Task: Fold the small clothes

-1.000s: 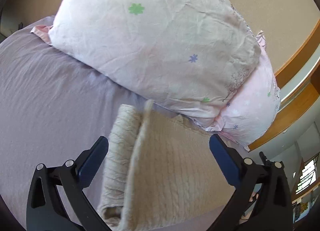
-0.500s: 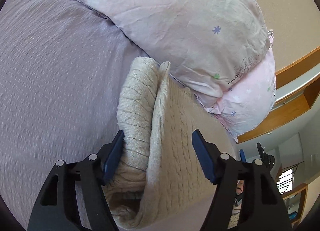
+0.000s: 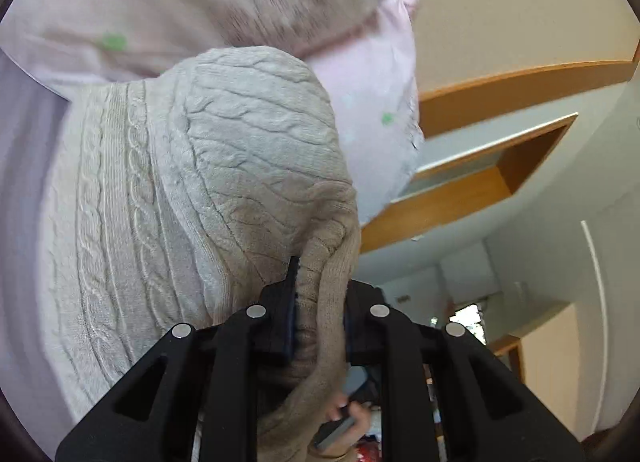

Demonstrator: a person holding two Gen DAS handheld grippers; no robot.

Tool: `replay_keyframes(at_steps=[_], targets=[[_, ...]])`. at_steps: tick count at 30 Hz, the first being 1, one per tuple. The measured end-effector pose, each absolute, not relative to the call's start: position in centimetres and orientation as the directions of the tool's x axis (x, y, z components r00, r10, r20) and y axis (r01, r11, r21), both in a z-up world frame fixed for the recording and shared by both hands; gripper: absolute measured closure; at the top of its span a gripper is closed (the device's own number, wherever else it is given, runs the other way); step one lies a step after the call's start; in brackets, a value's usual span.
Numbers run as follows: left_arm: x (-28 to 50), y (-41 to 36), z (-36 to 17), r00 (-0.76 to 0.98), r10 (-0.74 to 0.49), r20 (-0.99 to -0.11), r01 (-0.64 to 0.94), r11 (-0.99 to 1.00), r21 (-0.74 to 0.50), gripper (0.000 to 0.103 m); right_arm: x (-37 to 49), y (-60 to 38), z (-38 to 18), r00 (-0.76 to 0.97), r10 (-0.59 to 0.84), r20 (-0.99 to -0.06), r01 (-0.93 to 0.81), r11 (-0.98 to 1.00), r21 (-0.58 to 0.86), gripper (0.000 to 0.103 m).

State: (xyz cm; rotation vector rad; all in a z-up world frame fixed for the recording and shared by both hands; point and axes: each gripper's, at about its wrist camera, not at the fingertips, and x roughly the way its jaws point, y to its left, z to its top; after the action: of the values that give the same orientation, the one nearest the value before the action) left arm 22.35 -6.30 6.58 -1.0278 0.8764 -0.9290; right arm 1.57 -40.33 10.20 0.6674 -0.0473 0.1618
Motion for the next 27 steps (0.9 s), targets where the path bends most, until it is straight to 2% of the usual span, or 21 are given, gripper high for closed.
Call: replay_keyframes(at_steps=[2,3,5,7,9,11,13,15,18,20,21,22,23,26,27], targets=[[23.5,-11.5,5.1,0.245,-0.964,-0.104,0.153,0.145,-0.978,0.080,1.7,-41.1,10.2,0.989,0.130,0.065,-0.143,0.781,0.607,0.006],[23.7,-13.0,4.5,0.196,-0.975,-0.106,0.118,0.131,-0.984,0.074,1.8,-41.6,10.0,0.990,0.130,0.052,-0.135,0.781,0.610,0.006],[23.4,-13.8,4.3,0.163,-0.979,-0.119,0.126,0.140,-0.982,0.069,1.9,-42.7,9.5,0.989,0.149,0.019,-0.128,0.769,0.626,0.006],[22.8,-11.8,5.4,0.239,-0.948,-0.209,0.198,0.259,-0.945,0.031,2.4,-43.9,8.9,0.983,0.186,-0.012,-0.131,0.735,0.666,0.004],[22.4,-8.6,6.2,0.364,-0.867,-0.340,0.223,0.435,-0.872,0.022,3.7,-44.9,7.9,0.965,0.255,-0.064,-0.128,0.669,0.732,0.003],[22.3,-6.3,6.2,0.433,-0.758,-0.488,0.200,0.609,-0.768,0.022,5.0,-44.8,7.2,0.944,0.304,-0.129,-0.106,0.648,0.754,0.003],[22.5,-5.0,5.3,0.442,-0.682,-0.583,0.155,0.698,-0.699,0.021,6.2,-43.8,7.0,0.925,0.316,-0.211,-0.068,0.684,0.726,0.003],[22.6,-4.6,3.6,0.395,-0.661,-0.638,0.117,0.725,-0.679,0.021,6.9,-42.9,6.8,0.912,0.315,-0.265,-0.045,0.717,0.695,0.004],[22.5,-5.8,1.7,0.337,-0.674,-0.657,0.115,0.723,-0.682,0.020,7.6,-41.9,6.3,0.896,0.302,-0.325,-0.019,0.758,0.652,0.006],[22.1,-5.8,0.8,0.338,-0.690,-0.640,0.120,0.706,-0.698,0.020,7.9,-41.3,6.0,0.895,0.283,-0.346,-0.006,0.782,0.623,0.018],[22.1,-6.0,0.6,0.334,-0.706,-0.624,0.121,0.689,-0.715,0.020,8.0,-41.0,6.0,0.894,0.279,-0.351,-0.005,0.789,0.615,0.033],[21.9,-6.2,0.4,0.337,-0.716,-0.612,0.115,0.676,-0.727,0.019,8.1,-40.8,5.9,0.894,0.270,-0.358,-0.001,0.799,0.601,0.052],[21.7,-6.5,0.1,0.350,-0.717,-0.603,0.110,0.670,-0.734,0.019,8.2,-40.6,5.8,0.891,0.269,-0.365,-0.001,0.807,0.590,0.060],[21.1,-7.2,-0.7,0.369,-0.719,-0.589,0.146,0.671,-0.727,0.024,8.5,-40.0,5.4,0.890,0.286,-0.355,-0.022,0.805,0.593,0.069],[20.8,-7.4,-0.6,0.371,-0.716,-0.592,0.161,0.677,-0.718,0.033,8.4,-39.8,5.4,0.892,0.295,-0.343,-0.037,0.803,0.594,0.070]])
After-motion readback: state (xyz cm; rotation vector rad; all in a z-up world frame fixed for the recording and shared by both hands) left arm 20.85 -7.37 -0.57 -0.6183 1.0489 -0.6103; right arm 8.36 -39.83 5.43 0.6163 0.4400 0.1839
